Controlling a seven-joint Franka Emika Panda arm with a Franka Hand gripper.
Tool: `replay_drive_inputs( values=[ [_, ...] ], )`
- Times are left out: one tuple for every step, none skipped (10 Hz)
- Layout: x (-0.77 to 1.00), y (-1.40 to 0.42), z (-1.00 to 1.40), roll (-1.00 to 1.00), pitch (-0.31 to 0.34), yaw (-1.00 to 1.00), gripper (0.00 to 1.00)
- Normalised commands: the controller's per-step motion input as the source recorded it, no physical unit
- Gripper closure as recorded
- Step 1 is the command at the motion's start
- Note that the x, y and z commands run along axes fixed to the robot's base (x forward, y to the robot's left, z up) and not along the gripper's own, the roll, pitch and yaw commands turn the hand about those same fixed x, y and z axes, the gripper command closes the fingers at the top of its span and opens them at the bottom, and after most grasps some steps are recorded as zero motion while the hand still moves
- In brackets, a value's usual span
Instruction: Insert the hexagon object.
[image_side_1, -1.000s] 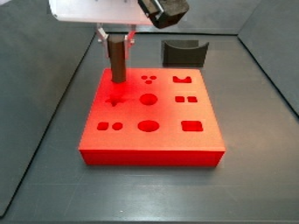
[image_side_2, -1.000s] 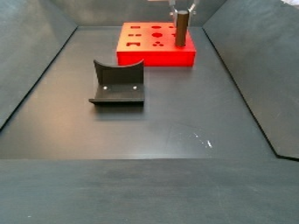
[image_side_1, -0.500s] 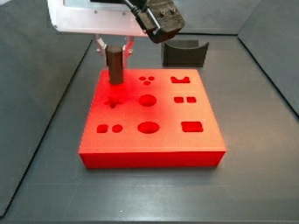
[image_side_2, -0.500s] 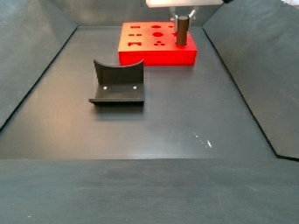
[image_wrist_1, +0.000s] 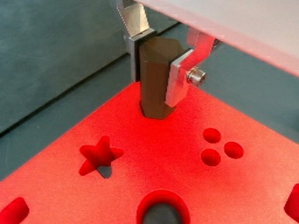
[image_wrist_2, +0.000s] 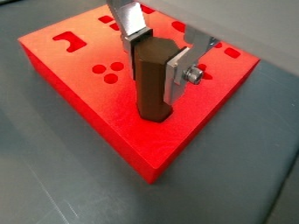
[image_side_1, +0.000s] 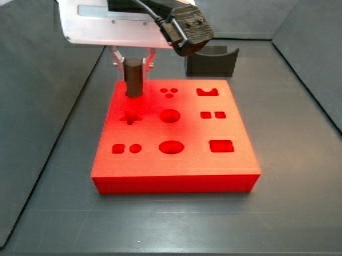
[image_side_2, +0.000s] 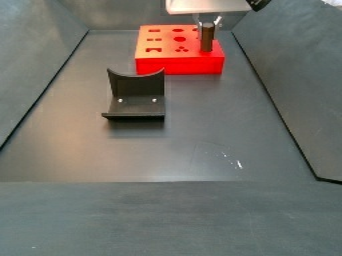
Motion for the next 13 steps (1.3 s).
replay_drive_inputs(
  values=[
    [0.28,0.00,-0.84,0.08,-0.163,0.05,1.00],
    [0.18,0.15,-0.72,0.20,-0.130,0.13,1.00],
    [0.04,0.00,-0.26,0.45,-0.190,0.27,1.00],
    [0.09,-0.17,-0.28,0.50,-0.036,0.10,1.00],
    [0.40,-0.37,-0.51,0.43,0.006,-0.12,1.00],
    [0.40,-0.33,-0.54,0.37,-0.046,-0.05,1.00],
    [0.25,-0.35,-0.52,0.34,-0.167,-0.04,1.00],
    [0.00,0.02,-0.18,0.00,-0.084,-0.04,1.00],
    [0.00,0.00,-0.01,0.00,-0.014,0.00,1.00],
    [0.00,-0.01,-0.97,0.10,-0.134,0.00,1.00],
    [-0.01,0.00,-1.00,0.11,-0.109,0.00,1.00],
    [-0.01,0.00,-0.18,0.04,-0.050,0.00,1.00],
    [0.00,0.00,0.00,0.00,0.000,0.00,1.00]
  ],
)
